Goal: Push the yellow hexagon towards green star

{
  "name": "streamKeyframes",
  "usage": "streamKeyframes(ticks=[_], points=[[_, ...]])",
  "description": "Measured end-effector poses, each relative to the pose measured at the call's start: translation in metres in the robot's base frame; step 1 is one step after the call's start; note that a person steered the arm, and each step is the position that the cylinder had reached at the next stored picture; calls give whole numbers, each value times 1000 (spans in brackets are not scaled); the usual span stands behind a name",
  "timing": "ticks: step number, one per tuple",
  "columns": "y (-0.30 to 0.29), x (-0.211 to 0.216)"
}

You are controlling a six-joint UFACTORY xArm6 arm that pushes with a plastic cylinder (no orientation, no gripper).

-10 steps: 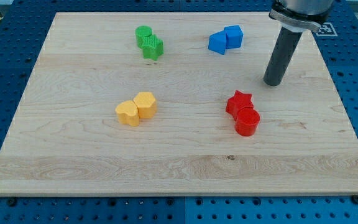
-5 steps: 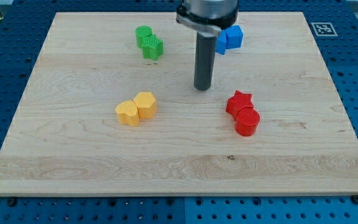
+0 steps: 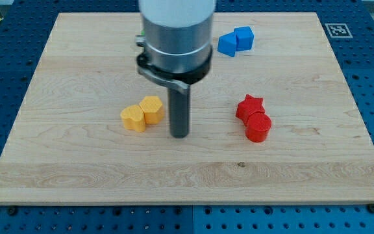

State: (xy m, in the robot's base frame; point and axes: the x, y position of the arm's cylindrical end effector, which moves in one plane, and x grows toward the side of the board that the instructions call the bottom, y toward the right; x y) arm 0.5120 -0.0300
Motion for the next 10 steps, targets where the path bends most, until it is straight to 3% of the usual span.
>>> streamKeyframes(ticks=[2, 5, 8, 10], points=[[-24, -15], [-81, -77], [-38, -77], [-39, -97]])
